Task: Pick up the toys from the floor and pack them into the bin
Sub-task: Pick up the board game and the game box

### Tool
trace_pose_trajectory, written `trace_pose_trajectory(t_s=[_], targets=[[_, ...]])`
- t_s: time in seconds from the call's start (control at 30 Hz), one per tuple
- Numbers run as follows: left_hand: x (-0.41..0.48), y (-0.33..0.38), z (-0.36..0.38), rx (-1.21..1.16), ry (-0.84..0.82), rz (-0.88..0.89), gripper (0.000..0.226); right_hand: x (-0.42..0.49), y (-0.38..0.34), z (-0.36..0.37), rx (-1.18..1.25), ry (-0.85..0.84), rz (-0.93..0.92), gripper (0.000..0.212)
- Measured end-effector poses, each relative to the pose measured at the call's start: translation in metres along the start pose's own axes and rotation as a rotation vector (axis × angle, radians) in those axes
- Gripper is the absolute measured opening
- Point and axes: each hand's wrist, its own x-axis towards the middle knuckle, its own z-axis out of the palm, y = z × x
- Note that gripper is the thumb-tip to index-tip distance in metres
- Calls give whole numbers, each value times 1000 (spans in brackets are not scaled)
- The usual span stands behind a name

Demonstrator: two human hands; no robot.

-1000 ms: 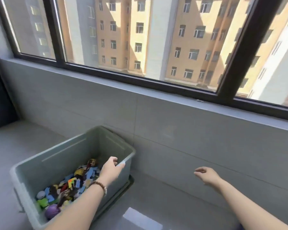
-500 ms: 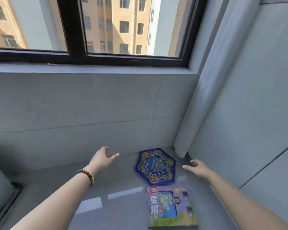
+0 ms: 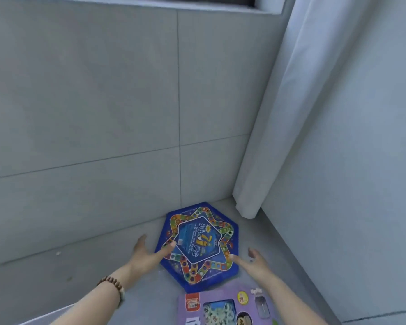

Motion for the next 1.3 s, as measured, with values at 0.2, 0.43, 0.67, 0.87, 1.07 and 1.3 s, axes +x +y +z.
trace_pose_trajectory(t_s=[0.2,0.43,0.67,0.87,1.07,1.3], targets=[[48,-24,42,-58,-27,-192,105,64,17,23,261,-8,144,87],[78,-47,55,-418,-25,-281,75,93,14,43,472,29,232,38],[51,-40,10,-640,64,-198,33,47,-15,57,508,107,18,36],[-48,-19,-87,-781,204,-93,28,-69,-102,79,490,-34,-179,32],[-178,-46,-229,-986,464,-16,30,-223,-177,160,390,-282,-375,29],[-309,-159,-401,-1153,920,59,24,-373,-244,327,171,-651,-533,48]])
